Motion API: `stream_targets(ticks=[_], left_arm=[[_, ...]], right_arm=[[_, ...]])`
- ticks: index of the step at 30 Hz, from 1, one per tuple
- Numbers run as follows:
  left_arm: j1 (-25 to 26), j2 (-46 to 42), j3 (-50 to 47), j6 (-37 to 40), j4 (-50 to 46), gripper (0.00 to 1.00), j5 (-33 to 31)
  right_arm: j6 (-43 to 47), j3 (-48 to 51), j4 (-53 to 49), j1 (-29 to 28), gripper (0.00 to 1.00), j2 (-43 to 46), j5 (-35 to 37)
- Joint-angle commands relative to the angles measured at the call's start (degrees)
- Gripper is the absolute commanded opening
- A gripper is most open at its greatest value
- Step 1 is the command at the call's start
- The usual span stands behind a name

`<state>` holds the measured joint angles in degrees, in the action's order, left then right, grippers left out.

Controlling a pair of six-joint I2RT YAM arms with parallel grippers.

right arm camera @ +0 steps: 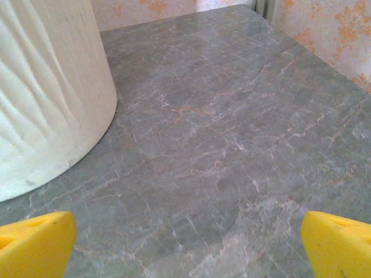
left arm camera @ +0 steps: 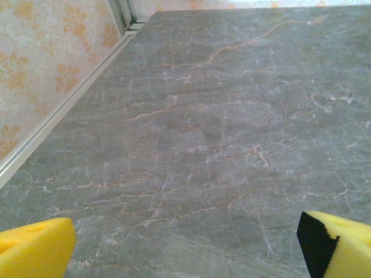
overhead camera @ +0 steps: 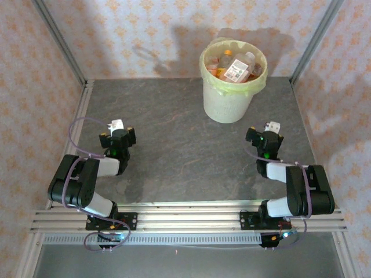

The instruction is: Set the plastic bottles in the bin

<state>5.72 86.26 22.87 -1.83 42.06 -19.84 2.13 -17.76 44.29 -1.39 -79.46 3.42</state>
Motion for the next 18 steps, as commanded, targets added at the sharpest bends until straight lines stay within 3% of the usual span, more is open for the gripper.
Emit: stream_targets(ticks=[1,3,4,5,6,8,18], left_arm=[[-0.8,-0.5,0.4,-0.3,2.8,1.00,1.1],[-0.8,-0.6,0.6,-0.5,2.2,1.00,1.3],[-0.8,-0.2,0.3,-0.1,3.2,1.00,1.2],[-0.8,-0.6,0.6,-0.4,1.9,1.00,1.3],[-0.8,-0.4,0.4,-0.3,3.0,1.00,1.3],[-0.9,-0.5,0.4,-0.3,2.7,1.00,1.3],[-0.9,-0.5,0.5,-0.3,2.5,1.00,1.3]], right_arm=[[-1.6,4.4,14.9,0.2,0.99,-2.4,2.2],[-1.2,3.3,19.2,0.2,0.99,-8.0,1.8],[-1.0,0.5,15.0,0.2,0.99,-8.8,1.5],[-1.3,-5.3,1.4,0.2,0.99,-7.7,1.6],[0.0,-8.0,-3.0,0.2,0.99,-7.5,-1.1],[0.1,-5.5,2.6,0.2,0.99,-8.5,-0.9],[0.4,-6.5,0.1,0.2,0.99,-8.1,-1.8]])
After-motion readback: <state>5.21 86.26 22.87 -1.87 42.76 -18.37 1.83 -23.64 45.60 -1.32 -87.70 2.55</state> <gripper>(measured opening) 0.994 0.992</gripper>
